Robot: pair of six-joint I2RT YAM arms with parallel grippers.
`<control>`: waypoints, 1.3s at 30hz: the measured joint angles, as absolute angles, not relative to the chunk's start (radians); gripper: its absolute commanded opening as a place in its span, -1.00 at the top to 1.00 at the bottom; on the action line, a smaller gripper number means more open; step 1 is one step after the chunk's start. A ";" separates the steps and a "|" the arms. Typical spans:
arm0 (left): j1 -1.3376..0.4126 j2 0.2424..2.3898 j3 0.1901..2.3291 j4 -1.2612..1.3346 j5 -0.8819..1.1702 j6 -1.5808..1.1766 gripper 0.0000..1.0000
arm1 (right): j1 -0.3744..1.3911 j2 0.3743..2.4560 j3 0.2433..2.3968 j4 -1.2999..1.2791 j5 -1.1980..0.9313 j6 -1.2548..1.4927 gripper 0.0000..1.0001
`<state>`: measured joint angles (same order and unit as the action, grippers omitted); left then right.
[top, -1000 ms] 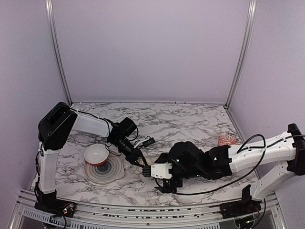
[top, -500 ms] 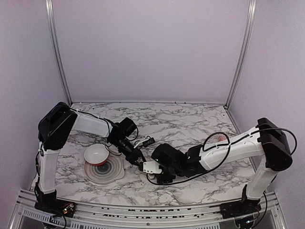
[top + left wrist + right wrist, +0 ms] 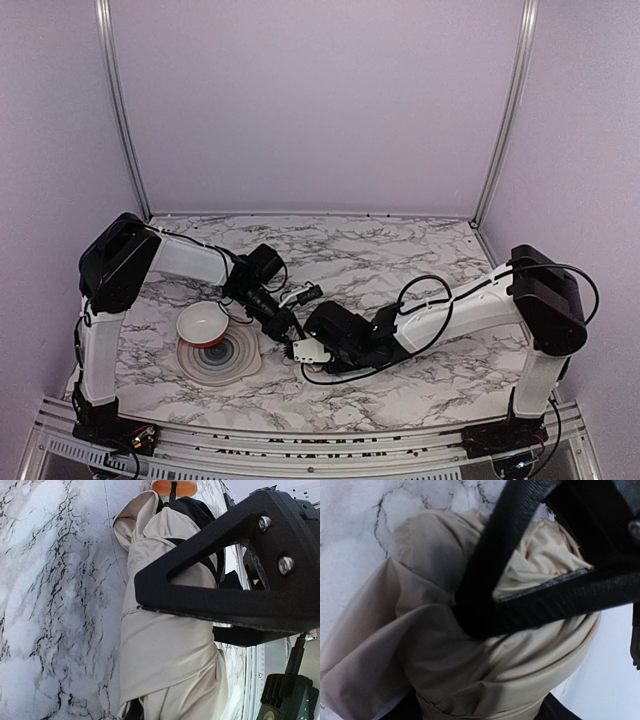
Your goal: Put away the umbrella
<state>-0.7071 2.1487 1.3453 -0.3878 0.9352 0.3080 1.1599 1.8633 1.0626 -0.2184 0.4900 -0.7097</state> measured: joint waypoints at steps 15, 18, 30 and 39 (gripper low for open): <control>-0.702 1.996 1.205 -0.244 0.733 0.237 -0.36 | 1.118 1.870 1.073 -0.229 0.446 -0.648 0.23; -0.693 1.904 1.140 -0.181 0.660 0.202 -0.38 | 1.097 1.864 1.073 -0.244 0.448 -0.605 0.22; -0.690 1.742 1.049 0.018 0.389 0.085 -0.38 | 1.029 1.842 1.117 -0.313 0.375 -0.389 0.51; -0.690 1.448 0.914 0.149 0.252 0.052 -0.44 | 0.846 1.522 1.030 -0.063 0.185 -0.275 0.70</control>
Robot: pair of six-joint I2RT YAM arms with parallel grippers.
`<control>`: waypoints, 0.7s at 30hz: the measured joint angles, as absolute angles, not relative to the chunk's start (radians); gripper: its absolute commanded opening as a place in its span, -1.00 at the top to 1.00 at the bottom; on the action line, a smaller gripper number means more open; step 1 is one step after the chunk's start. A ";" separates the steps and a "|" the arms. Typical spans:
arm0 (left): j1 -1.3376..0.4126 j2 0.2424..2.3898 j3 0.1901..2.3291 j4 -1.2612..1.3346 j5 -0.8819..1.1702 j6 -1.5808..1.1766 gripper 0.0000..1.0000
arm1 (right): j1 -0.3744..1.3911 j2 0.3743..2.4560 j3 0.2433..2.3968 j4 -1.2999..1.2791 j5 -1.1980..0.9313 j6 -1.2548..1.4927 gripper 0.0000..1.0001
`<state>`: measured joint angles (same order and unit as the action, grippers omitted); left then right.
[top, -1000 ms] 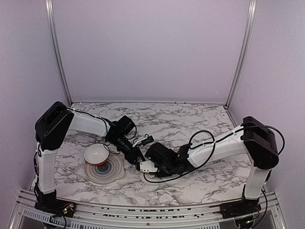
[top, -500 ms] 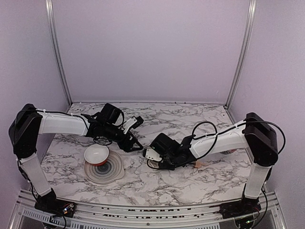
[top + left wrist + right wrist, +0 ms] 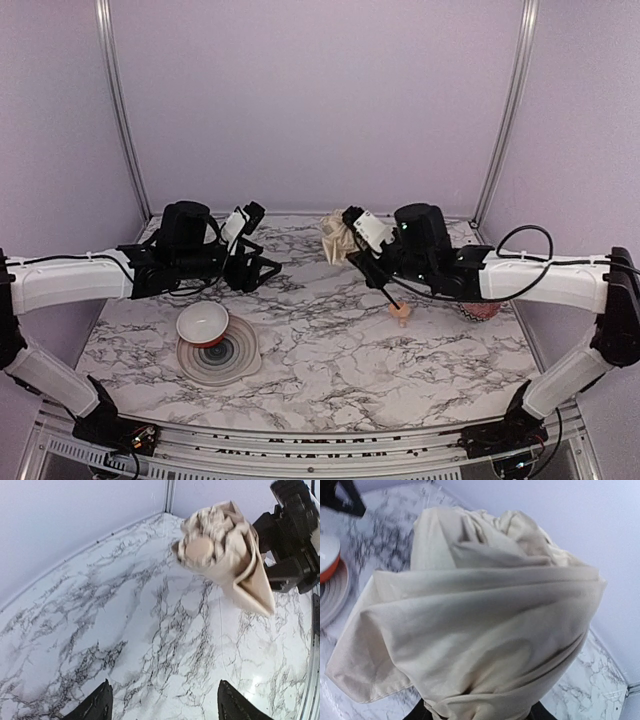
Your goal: Put away the umbrella
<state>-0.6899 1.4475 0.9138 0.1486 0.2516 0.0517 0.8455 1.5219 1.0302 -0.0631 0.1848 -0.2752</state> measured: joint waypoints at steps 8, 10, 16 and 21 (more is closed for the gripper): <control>-0.690 1.353 0.860 0.214 0.189 0.050 -0.44 | 0.732 1.290 0.899 0.542 0.063 -0.210 1.00; -0.690 1.353 0.843 0.215 0.182 0.046 -0.44 | 0.737 1.285 0.882 0.707 0.006 -0.182 1.00; -0.690 1.360 0.831 0.232 0.182 0.030 -0.44 | 0.757 1.319 0.724 1.153 -0.107 -0.059 1.00; -0.690 1.375 0.831 0.249 0.182 0.026 -0.44 | 0.800 1.542 0.530 1.464 -0.118 -0.027 1.00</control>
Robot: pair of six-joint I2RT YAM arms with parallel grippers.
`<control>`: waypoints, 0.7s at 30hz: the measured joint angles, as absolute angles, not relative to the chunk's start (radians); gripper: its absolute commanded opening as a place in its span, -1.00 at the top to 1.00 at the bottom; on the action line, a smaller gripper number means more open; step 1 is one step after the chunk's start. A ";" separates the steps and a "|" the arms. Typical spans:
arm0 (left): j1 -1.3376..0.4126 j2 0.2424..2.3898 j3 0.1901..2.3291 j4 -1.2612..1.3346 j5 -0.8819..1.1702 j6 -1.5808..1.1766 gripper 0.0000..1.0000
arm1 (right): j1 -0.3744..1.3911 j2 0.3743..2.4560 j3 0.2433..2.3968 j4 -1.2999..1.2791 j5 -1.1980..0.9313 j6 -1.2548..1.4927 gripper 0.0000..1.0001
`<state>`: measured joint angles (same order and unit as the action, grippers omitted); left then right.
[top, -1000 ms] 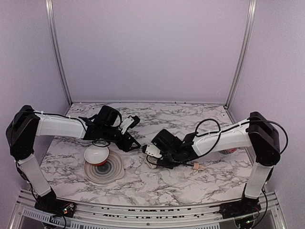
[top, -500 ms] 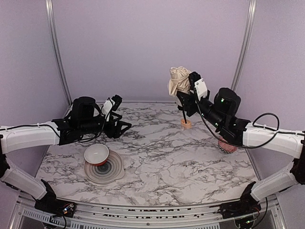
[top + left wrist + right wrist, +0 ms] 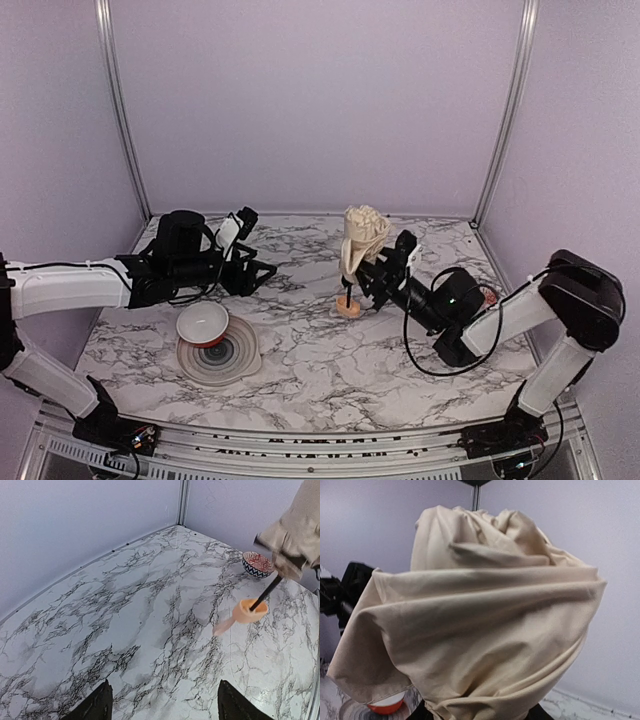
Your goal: Put away the umbrella
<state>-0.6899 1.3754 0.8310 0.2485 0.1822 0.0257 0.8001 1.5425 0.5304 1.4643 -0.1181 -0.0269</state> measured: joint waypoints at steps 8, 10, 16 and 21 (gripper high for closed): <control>-0.690 1.434 0.834 0.259 0.181 0.030 -0.45 | 0.817 1.979 0.382 1.546 -0.098 -0.020 1.00; -0.690 1.444 0.835 0.259 0.181 0.033 -0.45 | 0.817 1.974 0.376 1.549 -0.097 -0.023 1.00; -0.690 1.468 0.852 0.262 0.182 0.034 -0.45 | 0.820 1.947 0.375 1.537 -0.111 -0.055 1.00; -0.690 1.466 0.852 0.262 0.181 0.033 -0.45 | 0.865 1.737 0.500 1.254 0.015 -0.141 1.00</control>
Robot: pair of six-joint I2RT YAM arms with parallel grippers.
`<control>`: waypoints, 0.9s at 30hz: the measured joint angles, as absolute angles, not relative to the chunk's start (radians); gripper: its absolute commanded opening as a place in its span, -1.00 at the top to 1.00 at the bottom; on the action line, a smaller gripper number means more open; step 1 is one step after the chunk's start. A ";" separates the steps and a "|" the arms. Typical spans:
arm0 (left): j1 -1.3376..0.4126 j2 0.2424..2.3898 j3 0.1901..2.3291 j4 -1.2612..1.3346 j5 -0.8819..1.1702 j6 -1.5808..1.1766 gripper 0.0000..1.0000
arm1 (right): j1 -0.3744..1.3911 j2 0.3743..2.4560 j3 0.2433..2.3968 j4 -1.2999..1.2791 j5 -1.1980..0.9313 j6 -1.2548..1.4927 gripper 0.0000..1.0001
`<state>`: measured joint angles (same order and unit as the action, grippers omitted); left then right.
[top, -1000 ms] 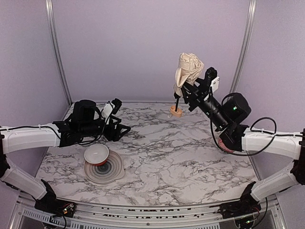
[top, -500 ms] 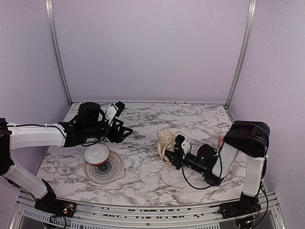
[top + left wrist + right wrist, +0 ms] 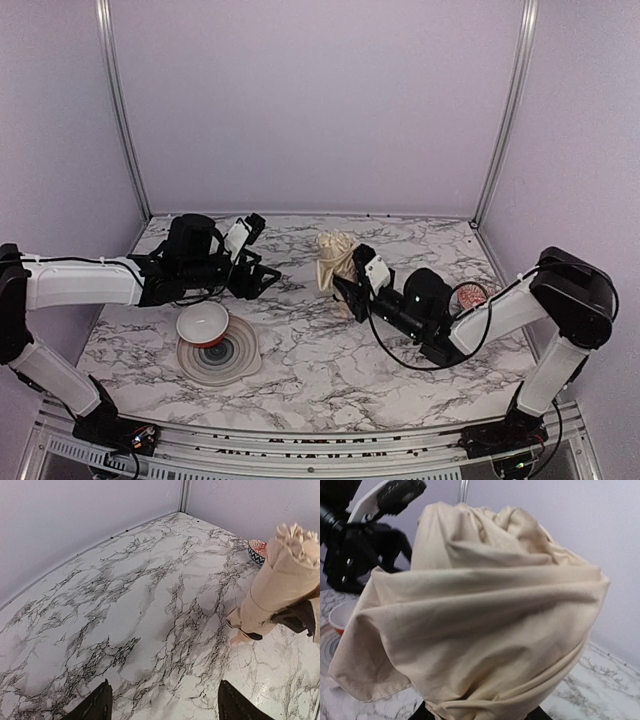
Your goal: Put away the umbrella
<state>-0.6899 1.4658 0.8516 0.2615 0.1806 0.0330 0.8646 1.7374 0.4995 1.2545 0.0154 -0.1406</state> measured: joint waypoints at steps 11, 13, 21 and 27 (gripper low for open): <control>-0.690 1.428 0.833 0.263 0.154 0.023 -0.45 | 0.890 1.668 1.106 0.304 0.786 -0.353 0.98; -0.690 1.429 0.833 0.263 0.154 0.021 -0.45 | 0.888 1.718 1.160 0.154 0.877 -0.360 0.97; -0.690 1.433 0.833 0.257 0.155 0.022 -0.45 | 0.884 2.043 1.475 -0.524 1.043 -0.144 0.96; -0.690 1.433 0.833 0.255 0.150 0.028 -0.45 | 0.876 2.269 1.600 -0.871 1.079 0.043 0.55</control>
